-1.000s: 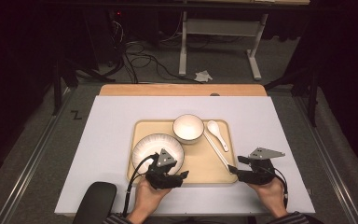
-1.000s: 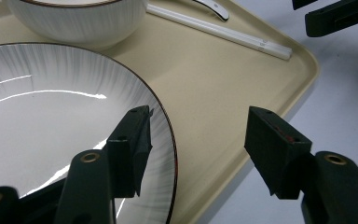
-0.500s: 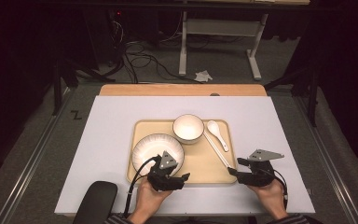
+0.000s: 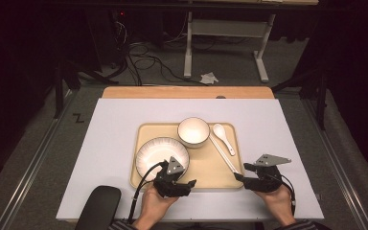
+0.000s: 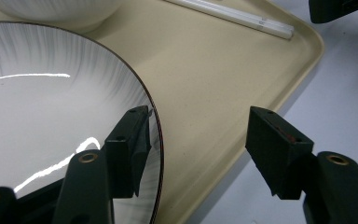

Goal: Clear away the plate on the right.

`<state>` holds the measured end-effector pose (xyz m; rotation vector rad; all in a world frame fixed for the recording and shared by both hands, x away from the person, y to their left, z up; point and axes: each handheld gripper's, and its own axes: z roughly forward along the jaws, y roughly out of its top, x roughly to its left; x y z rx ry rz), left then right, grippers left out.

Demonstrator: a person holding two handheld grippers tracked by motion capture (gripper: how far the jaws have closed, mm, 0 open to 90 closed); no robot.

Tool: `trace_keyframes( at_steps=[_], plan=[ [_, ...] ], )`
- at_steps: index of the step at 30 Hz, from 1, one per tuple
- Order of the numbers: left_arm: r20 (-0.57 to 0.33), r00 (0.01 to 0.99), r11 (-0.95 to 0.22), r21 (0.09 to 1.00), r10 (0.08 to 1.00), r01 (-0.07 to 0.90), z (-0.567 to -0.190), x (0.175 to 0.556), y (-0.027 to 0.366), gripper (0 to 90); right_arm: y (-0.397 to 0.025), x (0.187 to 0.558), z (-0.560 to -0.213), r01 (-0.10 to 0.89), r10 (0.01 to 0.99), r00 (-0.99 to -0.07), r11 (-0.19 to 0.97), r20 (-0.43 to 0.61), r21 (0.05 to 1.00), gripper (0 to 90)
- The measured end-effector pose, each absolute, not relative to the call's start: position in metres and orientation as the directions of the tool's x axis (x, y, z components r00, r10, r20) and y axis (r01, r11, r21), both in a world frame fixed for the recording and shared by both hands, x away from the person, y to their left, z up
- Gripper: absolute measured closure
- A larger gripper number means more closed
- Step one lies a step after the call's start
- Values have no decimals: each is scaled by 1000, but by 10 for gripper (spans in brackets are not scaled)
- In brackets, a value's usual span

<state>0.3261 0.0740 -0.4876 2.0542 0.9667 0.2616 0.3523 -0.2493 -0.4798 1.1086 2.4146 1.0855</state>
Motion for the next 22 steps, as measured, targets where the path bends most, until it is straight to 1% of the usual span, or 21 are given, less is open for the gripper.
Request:
trace_keyframes(
  at_steps=[22],
  plan=[
    [-142, 691, -380, 748, 709, 544, -495, 325, 69, 401, -250, 352, -485, 544, 738, -672, 433, 64, 718, 438]
  ],
)
